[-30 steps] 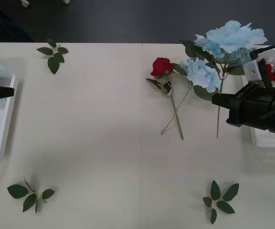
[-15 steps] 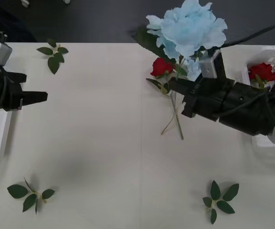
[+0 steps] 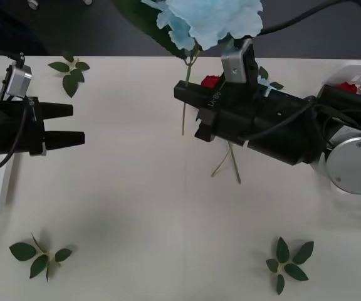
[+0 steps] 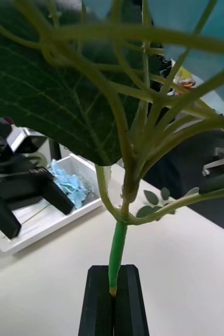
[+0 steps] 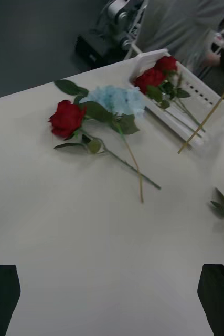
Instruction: Put the red flowers into the right box and the blue flowers into the left box
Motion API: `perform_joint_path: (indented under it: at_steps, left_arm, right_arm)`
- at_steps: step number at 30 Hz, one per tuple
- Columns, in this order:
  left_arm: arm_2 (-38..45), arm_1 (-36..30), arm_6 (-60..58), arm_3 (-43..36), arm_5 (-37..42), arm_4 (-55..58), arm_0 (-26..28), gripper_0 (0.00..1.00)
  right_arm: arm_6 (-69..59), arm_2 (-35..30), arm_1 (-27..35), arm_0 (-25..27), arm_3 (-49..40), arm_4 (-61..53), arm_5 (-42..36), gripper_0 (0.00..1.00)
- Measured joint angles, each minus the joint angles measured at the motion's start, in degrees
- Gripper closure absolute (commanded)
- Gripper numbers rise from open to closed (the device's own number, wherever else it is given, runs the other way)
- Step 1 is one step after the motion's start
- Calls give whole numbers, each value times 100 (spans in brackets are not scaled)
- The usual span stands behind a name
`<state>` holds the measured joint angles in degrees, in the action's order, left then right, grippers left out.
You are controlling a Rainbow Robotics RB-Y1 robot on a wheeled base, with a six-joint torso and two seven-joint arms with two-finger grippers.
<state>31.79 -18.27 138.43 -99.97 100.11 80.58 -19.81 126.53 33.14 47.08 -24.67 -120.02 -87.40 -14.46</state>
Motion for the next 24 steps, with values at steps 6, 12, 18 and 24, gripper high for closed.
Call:
perform_joint_path:
  at_steps: [6,12,18,24]
  left_arm:
    - [0,17,686,1113,262,647,-256,0]
    - [-1,17,1522,1686,446,904,-540,0]
    - [-203,17,1524,1690,451,1209,-586,0]
    - [-508,18,1524,1690,479,1376,-586,0]
  right_arm:
    - [0,201,-392,-283,17,3,-52,100]
    - [0,805,-511,-730,199,4,236,100]
    - [0,1212,-548,-1052,478,11,324,100]
    - [0,1265,-880,-1111,782,86,353,100]
